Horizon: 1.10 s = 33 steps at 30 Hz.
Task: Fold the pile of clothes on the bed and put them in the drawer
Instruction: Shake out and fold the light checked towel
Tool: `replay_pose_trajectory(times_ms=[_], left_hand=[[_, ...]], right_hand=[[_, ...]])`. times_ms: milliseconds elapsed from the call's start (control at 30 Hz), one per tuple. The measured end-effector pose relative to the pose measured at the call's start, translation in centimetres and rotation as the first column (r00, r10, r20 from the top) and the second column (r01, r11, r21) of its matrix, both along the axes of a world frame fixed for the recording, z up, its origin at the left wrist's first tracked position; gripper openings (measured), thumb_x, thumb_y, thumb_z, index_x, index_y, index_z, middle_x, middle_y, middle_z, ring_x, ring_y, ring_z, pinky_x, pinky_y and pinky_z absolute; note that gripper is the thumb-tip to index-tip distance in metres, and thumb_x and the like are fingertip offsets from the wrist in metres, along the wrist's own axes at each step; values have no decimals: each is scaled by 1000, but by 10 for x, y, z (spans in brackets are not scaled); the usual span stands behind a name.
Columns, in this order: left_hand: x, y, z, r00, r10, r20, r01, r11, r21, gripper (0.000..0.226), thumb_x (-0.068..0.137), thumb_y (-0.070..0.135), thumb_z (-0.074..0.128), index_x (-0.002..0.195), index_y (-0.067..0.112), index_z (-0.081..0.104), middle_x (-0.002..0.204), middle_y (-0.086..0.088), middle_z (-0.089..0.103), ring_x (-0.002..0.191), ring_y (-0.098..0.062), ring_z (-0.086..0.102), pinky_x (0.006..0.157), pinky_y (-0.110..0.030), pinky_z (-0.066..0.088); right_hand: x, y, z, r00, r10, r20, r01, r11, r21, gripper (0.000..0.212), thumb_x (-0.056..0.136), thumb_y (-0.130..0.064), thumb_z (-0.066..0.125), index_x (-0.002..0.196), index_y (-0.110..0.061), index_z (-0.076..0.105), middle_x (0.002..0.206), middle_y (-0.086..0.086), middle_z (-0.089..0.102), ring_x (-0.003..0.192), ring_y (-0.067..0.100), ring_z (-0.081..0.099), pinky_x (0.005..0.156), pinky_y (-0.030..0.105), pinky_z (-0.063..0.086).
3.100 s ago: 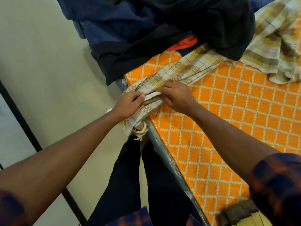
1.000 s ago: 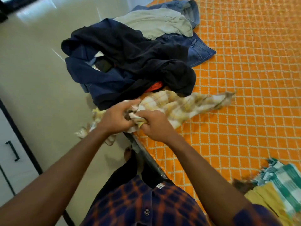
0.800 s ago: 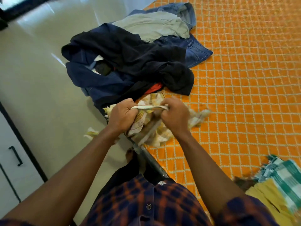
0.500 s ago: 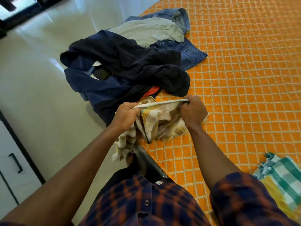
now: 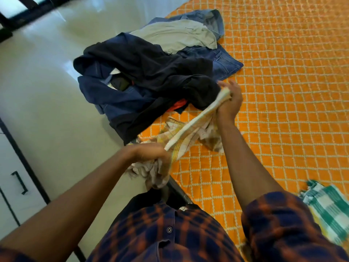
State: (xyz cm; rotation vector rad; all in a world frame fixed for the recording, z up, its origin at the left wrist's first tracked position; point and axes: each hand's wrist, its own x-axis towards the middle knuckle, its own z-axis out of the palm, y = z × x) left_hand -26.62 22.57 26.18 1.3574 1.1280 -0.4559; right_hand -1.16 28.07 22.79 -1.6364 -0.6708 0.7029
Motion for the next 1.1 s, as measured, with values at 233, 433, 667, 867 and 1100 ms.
replay_pose_trajectory(times_ms=[233, 433, 667, 867, 1100], left_hand=[[-7, 0, -41, 161, 958, 236, -897, 242, -371, 71, 80, 73, 58, 85, 4, 72, 81, -19, 68, 75, -32, 65, 83, -43, 54], [-3, -17, -66, 574, 817, 47, -797, 571, -197, 56, 83, 64, 61, 112, 17, 72, 106, -11, 72, 97, -26, 69, 89, -44, 55], [3, -38, -70, 286, 953, 103, -923, 303, -239, 38, 107, 31, 40, 111, 7, 69, 96, -12, 76, 83, -21, 74, 69, -32, 59], [-2, -31, -62, 324, 941, 99, -891, 338, -302, 39, 106, 33, 44, 121, 5, 66, 115, -16, 72, 110, -32, 68, 102, -46, 51], [1, -26, -59, 538, 822, 187, -770, 570, -286, 32, 106, 29, 44, 120, 9, 65, 112, -9, 75, 106, -24, 71, 94, -37, 54]], right_hand=[[-92, -71, 15, 284, 723, 630, -864, 478, -159, 9, 69, -16, 78, 64, -16, 71, 65, -3, 66, 66, 22, 62, 110, 52, 38], [-119, -127, -1, -109, 804, 584, -930, 125, -346, 21, 69, -12, 75, 89, -17, 82, 71, -1, 74, 76, 21, 69, 123, 58, 16], [-96, -126, -13, -36, 997, 69, -959, -15, -283, 14, 74, -10, 70, 87, -12, 77, 69, -6, 64, 62, 7, 53, 64, 40, 52], [-51, -107, -55, 647, 308, -697, -664, 676, -318, 22, 94, -10, 63, 115, -14, 71, 114, 17, 70, 95, 28, 66, 84, 40, 60], [-96, -79, -80, 357, 15, -934, -735, 622, -271, 48, 101, -44, 58, 130, -6, 65, 112, 13, 72, 100, 29, 68, 98, 47, 53]])
